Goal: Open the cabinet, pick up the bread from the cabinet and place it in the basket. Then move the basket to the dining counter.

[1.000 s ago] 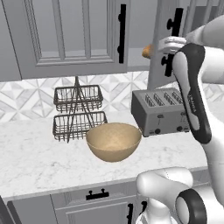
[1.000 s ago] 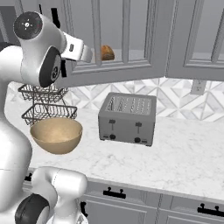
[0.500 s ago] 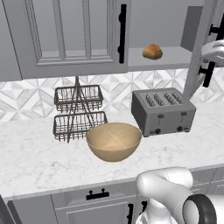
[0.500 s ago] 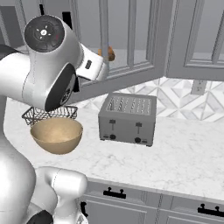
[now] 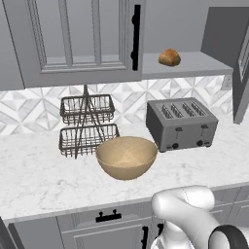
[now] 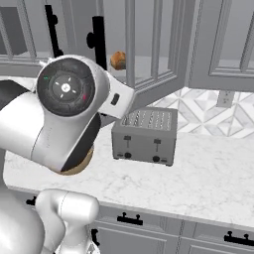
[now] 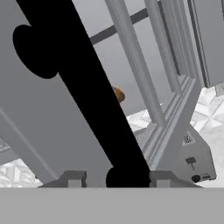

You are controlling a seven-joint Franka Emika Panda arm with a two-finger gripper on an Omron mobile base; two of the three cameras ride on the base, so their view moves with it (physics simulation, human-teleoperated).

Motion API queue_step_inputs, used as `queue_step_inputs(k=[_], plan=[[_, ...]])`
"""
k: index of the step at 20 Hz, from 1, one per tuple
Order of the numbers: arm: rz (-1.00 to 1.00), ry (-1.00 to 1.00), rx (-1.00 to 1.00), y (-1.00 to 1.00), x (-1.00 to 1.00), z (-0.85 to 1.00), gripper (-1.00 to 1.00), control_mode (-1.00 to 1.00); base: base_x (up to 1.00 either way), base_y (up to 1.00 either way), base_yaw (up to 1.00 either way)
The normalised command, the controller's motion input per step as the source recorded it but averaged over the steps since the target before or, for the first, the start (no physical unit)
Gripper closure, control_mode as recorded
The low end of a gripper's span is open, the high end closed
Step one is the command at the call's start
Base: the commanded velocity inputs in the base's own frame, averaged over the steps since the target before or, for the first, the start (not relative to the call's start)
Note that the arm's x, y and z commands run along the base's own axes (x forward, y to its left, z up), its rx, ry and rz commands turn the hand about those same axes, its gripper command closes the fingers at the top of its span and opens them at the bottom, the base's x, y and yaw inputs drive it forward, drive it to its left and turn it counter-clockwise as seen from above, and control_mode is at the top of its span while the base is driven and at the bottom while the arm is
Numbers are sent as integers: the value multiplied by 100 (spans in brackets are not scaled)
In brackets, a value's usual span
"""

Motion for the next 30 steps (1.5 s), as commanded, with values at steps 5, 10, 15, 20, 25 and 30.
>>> queue_step_inputs(k=[5, 10, 15, 20, 25, 30], plan=[[-14, 13, 3, 67, -74, 0, -100, -100, 0, 0, 0], [-11, 19, 7, 95, -12, 0, -100, -100, 0, 0, 0], [-21, 13, 22, 86, 62, 0, -100, -100, 0, 0, 0], [-34, -4, 27, 49, 92, 0, -100, -100, 0, 0, 0], [-46, -16, 20, -25, 92, -14, -100, -100, 0, 0, 0], [-57, -30, 6, -26, 50, -13, -100, -100, 0, 0, 0]])
